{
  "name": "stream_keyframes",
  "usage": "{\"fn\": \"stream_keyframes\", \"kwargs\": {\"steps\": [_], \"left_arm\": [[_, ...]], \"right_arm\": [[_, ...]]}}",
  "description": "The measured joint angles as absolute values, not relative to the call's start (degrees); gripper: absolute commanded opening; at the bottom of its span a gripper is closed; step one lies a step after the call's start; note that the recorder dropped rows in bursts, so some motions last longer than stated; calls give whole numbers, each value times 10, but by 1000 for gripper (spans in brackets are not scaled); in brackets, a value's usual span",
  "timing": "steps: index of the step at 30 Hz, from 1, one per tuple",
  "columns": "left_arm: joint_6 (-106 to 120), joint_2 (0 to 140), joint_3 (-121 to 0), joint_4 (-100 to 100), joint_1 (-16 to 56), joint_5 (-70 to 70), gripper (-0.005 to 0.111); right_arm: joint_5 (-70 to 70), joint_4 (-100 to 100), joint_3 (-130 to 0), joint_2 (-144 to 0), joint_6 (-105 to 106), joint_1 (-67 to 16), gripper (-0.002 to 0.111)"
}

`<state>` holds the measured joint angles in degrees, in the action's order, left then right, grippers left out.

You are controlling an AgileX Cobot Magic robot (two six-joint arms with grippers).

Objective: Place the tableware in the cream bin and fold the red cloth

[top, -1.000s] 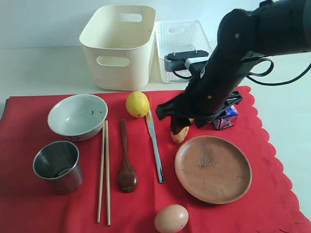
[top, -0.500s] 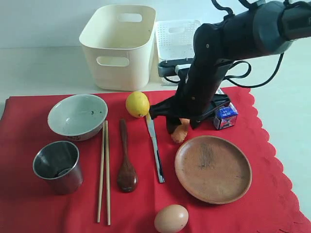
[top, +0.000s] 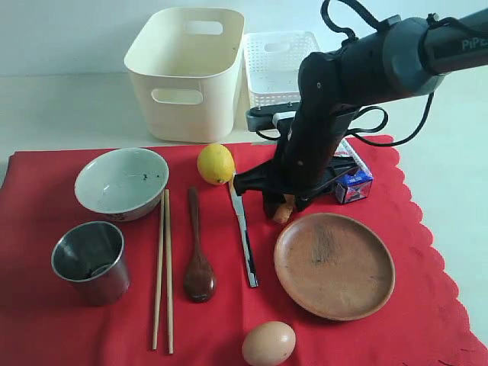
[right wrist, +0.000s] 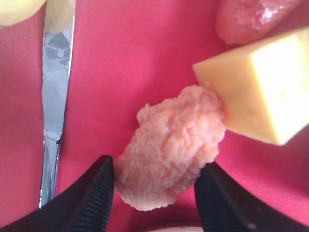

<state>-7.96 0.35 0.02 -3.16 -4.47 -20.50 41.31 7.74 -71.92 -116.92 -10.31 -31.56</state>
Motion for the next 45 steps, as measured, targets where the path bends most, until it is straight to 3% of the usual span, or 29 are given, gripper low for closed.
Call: {"fn": "stream_keyframes", "kwargs": {"steps": [4, 30, 33, 41, 45], "left_arm": [[-80, 3, 0, -32, -45, -205, 62], [-80, 3, 0, -32, -45, -205, 62], [-80, 3, 0, -32, -45, -205, 62], [-80, 3, 0, -32, -45, -205, 62], [-80, 3, 0, -32, -45, -205, 62]], "right_arm": [[413, 79, -719, -1169, -103, -316, 0], [422, 100, -720, -983, -25, -316, 0], [423, 116, -720, -990, 7, -316, 6], [424, 197, -720, -1052, 176, -316, 39], [416, 207, -720, -1082, 250, -318, 48]]}}
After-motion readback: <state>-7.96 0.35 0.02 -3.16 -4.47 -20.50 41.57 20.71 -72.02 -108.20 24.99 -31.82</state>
